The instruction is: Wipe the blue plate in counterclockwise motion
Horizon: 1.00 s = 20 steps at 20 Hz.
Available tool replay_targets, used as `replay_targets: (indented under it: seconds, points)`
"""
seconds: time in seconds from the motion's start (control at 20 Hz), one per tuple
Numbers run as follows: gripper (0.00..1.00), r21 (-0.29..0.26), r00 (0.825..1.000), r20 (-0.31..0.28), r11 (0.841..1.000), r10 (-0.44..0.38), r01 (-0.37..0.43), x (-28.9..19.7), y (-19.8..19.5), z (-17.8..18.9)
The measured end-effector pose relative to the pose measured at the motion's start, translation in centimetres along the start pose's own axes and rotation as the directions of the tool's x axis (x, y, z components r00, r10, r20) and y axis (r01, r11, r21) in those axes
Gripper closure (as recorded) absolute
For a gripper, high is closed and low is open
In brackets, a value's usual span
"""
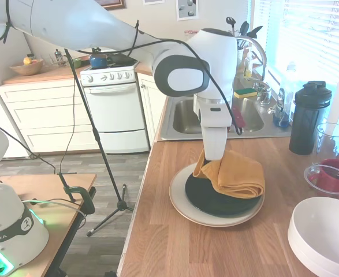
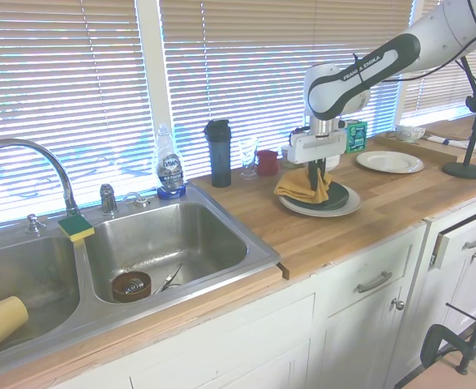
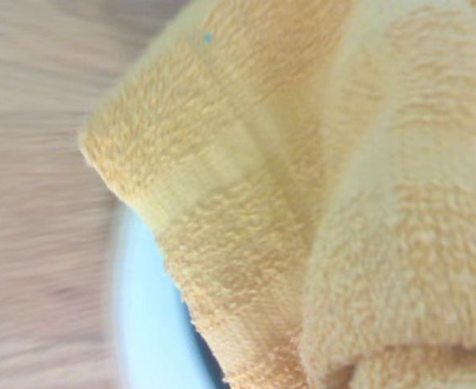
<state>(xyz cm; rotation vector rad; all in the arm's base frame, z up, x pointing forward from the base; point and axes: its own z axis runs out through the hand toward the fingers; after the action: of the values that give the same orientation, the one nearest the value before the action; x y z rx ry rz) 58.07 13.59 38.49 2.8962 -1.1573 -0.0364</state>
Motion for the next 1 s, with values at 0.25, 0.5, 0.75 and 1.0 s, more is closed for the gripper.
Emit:
replay_targets:
  seconds: [0.25,0.5,0.75,1.0]
  points:
    - [1.0,-0.001,0.999,-0.028,1.0,-0.026,0.026,-2.9,1.0,-0.2]
    - [1.0,0.005,0.999,-0.035,1.0,-0.001,0.001,-3.1,4.0,1.7]
    - [1.0,0.02,0.999,-0.036,0.999,0.037,-0.036,-1.9,7.4,3.1]
    - [1.0,0.038,0.998,-0.009,0.997,0.069,-0.069,0.0,10.1,3.6]
